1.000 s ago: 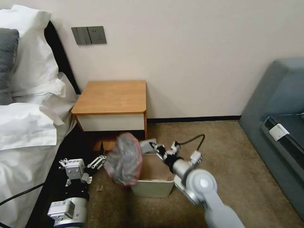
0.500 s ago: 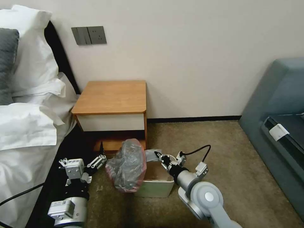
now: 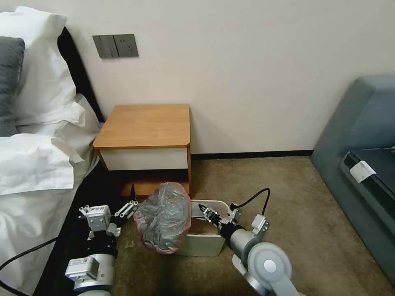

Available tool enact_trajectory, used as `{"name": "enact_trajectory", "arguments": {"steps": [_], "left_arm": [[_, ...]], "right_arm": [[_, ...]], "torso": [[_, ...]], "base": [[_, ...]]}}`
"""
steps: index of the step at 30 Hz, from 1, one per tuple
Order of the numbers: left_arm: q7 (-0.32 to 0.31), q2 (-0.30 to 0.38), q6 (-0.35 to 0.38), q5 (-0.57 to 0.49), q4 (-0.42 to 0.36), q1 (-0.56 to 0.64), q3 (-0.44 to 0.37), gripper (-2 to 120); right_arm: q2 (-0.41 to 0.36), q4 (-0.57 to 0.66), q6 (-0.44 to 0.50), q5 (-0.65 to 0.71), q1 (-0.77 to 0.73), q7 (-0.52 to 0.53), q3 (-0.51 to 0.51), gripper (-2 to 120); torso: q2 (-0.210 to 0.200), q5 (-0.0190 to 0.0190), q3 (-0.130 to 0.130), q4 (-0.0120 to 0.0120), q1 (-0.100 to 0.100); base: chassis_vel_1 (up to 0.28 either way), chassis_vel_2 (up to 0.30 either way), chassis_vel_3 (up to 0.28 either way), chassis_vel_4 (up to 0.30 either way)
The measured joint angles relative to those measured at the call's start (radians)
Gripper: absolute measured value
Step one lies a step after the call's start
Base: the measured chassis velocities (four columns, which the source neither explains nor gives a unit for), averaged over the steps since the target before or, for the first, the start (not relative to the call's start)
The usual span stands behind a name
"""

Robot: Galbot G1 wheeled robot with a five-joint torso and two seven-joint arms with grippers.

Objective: Pick up the garbage bag from the table and place it over the trash can.

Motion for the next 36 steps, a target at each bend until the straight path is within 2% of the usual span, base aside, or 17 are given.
{"name": "enact_trajectory", "arguments": {"steps": [4,7,11,13,27,36], "left_arm": [[0.000,0.000,-0.005,-0.007,0.005,-0.003,-0.005,100],[0.000,0.000,-0.006,-0.009,0.005,-0.003,-0.005,100],[-0.001,0.000,-0.011,-0.010,0.007,-0.002,-0.005,100],[-0.001,0.000,-0.012,-0.010,0.007,-0.003,-0.004,100],[-0.001,0.000,-0.007,0.010,0.014,-0.004,0.027,100],[-0.017,0.000,0.022,0.044,0.140,-0.030,0.098,100]], "right_arm": [[-0.013,0.008,-0.005,-0.045,0.006,0.017,-0.018,68],[-0.015,0.012,-0.010,-0.048,0.006,0.018,-0.020,73],[-0.015,0.031,-0.017,-0.094,0.005,0.042,-0.028,95],[-0.019,0.039,-0.015,-0.112,0.004,0.047,-0.033,98],[-0.008,0.102,-0.011,-0.125,-0.001,0.061,-0.031,100],[0.001,0.151,-0.010,-0.128,0.005,0.043,0.022,100]], "torso": [[0.000,0.0000,0.000,0.0000,0.000],[0.000,0.0000,0.000,0.0000,0.000],[0.000,0.0000,0.000,0.0000,0.000],[0.000,0.0000,0.000,0.0000,0.000],[0.000,0.0001,0.000,0.0000,0.000],[0.000,0.0000,0.000,0.0000,0.000]], "base": [[0.000,0.000,0.000,0.000],[0.000,0.000,0.000,0.000],[0.000,0.000,0.000,0.000],[0.000,0.000,0.000,0.000],[0.000,0.000,0.000,0.000],[0.000,0.000,0.000,0.000]]}}
